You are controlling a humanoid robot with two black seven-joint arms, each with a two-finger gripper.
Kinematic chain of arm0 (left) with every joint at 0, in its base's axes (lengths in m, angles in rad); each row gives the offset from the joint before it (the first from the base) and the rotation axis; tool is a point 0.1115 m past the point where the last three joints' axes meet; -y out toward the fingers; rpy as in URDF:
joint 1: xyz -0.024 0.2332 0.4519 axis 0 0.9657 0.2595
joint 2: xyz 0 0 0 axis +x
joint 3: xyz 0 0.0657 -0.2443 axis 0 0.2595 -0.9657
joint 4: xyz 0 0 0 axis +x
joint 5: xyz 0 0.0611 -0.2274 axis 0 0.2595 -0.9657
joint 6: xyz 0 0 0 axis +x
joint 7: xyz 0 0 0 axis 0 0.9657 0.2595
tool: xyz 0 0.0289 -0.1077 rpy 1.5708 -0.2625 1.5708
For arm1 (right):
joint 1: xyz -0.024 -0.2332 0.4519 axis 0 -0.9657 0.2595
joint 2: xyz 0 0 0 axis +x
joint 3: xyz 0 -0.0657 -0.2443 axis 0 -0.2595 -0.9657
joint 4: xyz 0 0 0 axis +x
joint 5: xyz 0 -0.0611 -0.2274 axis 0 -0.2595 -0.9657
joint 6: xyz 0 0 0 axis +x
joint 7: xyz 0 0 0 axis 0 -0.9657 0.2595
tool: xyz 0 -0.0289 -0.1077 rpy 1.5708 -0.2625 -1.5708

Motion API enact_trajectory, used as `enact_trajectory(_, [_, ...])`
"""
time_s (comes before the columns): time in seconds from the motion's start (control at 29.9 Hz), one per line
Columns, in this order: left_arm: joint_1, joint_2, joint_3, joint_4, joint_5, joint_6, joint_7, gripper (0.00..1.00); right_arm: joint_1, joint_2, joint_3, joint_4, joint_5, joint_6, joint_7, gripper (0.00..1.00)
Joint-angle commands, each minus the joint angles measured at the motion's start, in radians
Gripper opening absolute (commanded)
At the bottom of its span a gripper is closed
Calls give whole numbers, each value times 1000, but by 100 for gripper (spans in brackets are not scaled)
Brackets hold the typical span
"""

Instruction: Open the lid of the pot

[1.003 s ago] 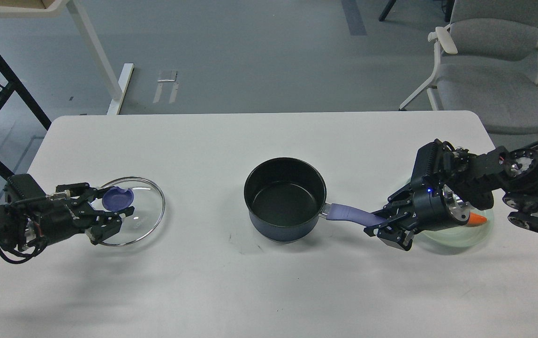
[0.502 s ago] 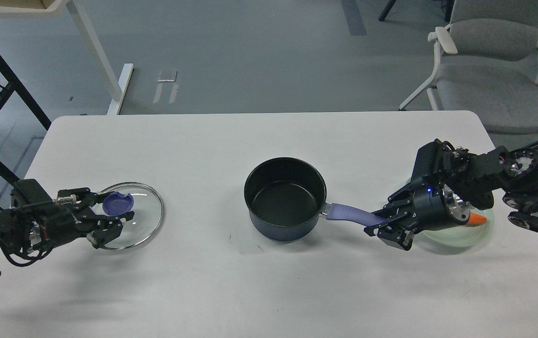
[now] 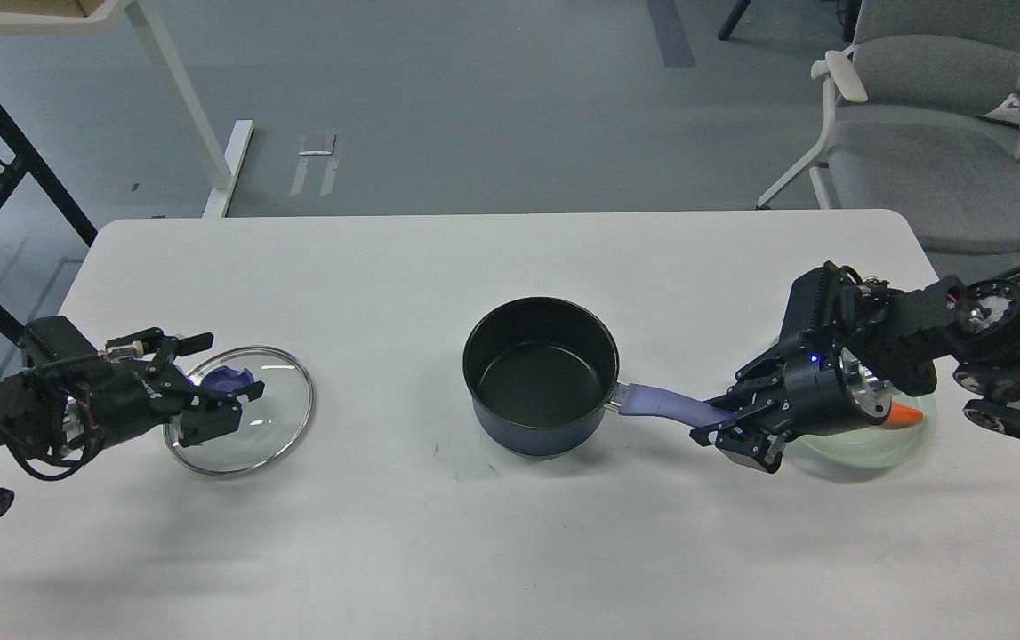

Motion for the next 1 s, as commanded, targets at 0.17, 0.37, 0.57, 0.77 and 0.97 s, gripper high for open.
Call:
enact_trajectory(0.17, [-149,55,-4,-89,-477,-318,0,99,2,-3,1,0,6,0,0,80])
enact_trajectory(0.37, [-176,70,-13,-88,-794,-485,0,99,21,-32,11,2,12,-2,0,97])
enact_trajectory(0.57, [-176,72,-30,-88,-990,-520,0,99,106,-77,26,5,225,-5,0,97])
enact_trajectory(0.77, [-174,63,-30,-88,-1365,-548,0,99,109,-112,121,-2,614,-38,0,97])
enact_trajectory(0.97, [-168,35,-32,-86,-1590,-548,0,99,25,-98,132,-48,1100,-175,0,98])
